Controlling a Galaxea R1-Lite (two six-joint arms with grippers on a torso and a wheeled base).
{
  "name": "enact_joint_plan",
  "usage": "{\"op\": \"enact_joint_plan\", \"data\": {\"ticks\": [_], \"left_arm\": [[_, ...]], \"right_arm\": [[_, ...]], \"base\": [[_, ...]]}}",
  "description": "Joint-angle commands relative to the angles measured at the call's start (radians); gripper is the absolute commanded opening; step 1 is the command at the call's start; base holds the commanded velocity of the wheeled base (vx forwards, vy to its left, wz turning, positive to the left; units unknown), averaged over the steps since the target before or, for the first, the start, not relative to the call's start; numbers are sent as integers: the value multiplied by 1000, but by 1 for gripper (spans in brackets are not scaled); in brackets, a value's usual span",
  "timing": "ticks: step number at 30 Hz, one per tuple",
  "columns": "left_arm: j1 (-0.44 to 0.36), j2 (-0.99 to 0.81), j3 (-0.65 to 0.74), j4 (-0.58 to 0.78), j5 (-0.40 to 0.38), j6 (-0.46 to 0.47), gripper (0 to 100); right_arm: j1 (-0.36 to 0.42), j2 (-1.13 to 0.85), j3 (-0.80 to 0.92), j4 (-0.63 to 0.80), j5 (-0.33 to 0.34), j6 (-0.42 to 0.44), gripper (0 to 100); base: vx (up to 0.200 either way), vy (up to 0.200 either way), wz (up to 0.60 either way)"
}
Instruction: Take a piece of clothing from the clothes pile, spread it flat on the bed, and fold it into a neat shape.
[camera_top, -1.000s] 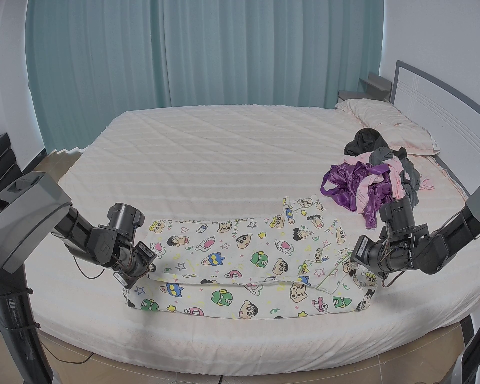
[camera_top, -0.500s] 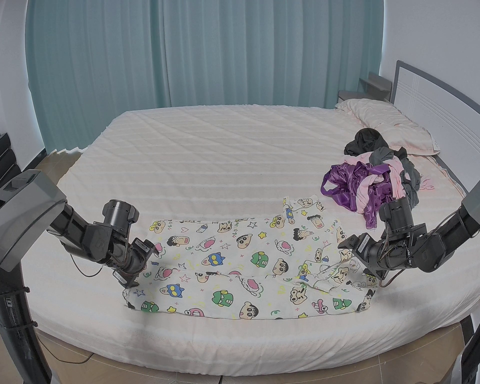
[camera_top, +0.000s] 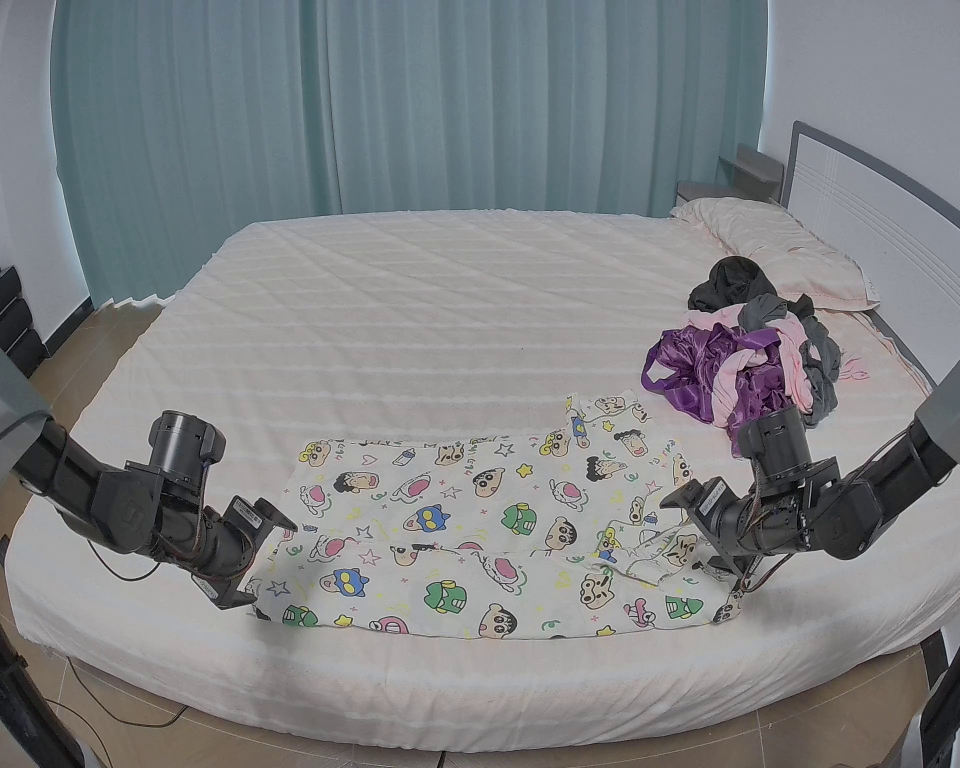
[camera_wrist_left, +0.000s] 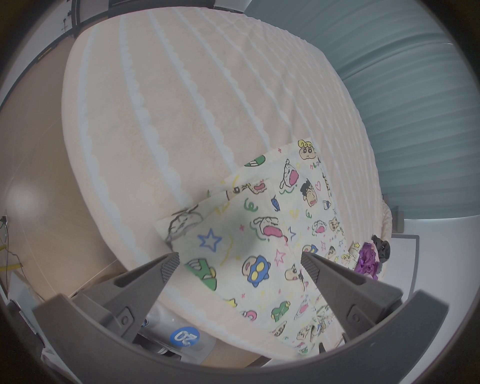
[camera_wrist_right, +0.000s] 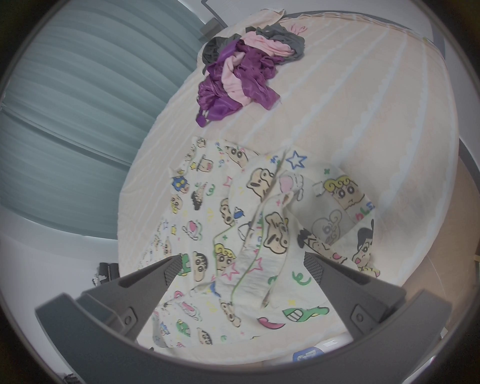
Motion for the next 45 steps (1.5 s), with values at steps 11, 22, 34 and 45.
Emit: {"op": "enact_joint_plan", "data": {"ticks": [11, 22, 34, 45], "left_arm": [[-5, -99, 167, -162, -34, -8, 100], [-5, -107, 179, -165, -36, -8, 100], [-2, -141, 187, -166, -69, -6, 100], [-7, -127, 193, -166, -79, -6, 100]], "right_arm": [[-4, 156, -93, -8, -76, -30, 100], [-6, 212, -137, -6, -102, -81, 0], [-2, 157, -85, 8, -156, -135, 0], [33, -93, -19, 126, -147, -142, 0]], "base": [[0, 0, 0], [0, 0, 0], [0, 0, 0], [0, 0, 0]]}}
